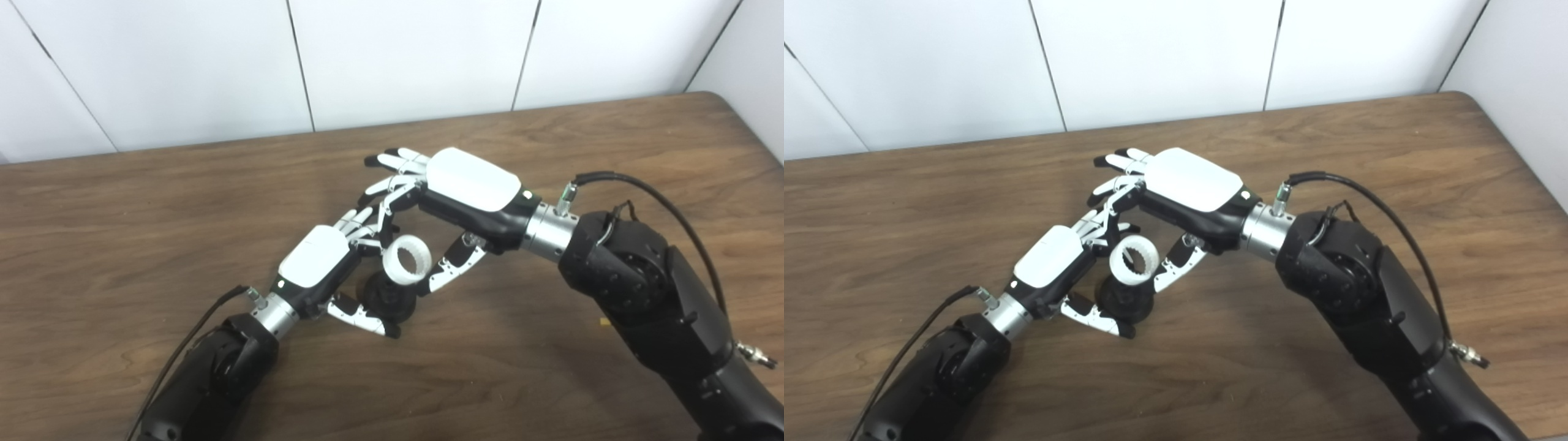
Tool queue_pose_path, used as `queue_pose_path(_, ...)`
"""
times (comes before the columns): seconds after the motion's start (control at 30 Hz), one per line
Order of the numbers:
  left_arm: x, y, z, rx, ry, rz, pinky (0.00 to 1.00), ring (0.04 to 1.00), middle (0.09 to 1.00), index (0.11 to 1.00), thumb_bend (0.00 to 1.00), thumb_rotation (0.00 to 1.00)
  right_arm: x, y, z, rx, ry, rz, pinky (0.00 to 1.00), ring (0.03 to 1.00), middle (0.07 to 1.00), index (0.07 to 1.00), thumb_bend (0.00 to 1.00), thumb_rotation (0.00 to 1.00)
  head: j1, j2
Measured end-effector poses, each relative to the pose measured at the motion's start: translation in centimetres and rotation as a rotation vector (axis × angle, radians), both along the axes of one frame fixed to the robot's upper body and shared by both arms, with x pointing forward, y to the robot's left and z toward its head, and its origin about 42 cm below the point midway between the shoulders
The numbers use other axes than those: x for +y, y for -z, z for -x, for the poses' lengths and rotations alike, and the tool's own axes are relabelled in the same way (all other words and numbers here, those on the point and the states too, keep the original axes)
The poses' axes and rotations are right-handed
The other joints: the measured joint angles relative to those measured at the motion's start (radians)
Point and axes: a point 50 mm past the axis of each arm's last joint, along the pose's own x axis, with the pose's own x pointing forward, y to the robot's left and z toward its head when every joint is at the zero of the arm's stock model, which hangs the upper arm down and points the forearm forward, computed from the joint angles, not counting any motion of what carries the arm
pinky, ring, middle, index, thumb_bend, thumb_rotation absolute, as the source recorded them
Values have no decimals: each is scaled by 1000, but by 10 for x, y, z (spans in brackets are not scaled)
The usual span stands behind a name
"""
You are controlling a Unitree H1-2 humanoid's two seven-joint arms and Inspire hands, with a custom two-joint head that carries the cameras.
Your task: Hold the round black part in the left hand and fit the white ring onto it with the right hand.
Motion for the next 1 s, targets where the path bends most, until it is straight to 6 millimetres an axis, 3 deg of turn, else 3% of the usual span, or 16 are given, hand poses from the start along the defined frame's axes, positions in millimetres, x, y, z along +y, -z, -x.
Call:
queue_pose_path(0.77, -2, -4, 4, 5, 6, -26, 1000, 1000, 873, 483, 525, 56, -8, 39, -11, 63, 87, 18, 994, 970, 802, 483, 524, 135, -5, 14)
queue_pose_path(1.0, -2, -5, 5, 5, 5, -26, 1000, 1000, 878, 484, 525, 57, -2, 50, -11, 68, 83, 11, 1000, 974, 803, 483, 525, 136, 0, 14)
